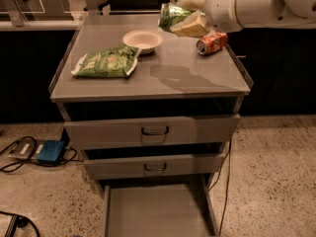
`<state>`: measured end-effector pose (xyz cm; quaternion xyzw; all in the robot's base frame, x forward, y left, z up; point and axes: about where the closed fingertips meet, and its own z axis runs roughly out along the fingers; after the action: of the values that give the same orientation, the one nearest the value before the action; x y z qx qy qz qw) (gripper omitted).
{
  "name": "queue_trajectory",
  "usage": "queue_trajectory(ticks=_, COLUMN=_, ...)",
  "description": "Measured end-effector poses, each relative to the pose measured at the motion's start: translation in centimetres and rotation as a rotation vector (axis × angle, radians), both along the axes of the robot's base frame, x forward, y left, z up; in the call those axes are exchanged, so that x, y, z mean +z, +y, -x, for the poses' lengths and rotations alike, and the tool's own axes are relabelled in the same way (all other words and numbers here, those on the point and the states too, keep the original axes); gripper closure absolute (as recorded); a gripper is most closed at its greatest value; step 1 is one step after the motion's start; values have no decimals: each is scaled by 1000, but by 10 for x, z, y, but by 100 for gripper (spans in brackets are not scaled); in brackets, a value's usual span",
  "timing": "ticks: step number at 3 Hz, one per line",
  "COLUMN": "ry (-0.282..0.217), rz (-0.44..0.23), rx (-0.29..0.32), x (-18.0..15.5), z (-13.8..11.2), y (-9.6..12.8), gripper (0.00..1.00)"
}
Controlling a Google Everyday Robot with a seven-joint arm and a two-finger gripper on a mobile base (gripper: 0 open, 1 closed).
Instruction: Pick green can from bottom drawer and place on counter
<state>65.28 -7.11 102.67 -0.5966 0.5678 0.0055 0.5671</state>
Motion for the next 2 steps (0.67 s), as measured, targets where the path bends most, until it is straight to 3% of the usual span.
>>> queue_trajectory(ticks=2, ry=79, rz=25, rx=-26, x=-48, z=-16, y=-7, gripper=100)
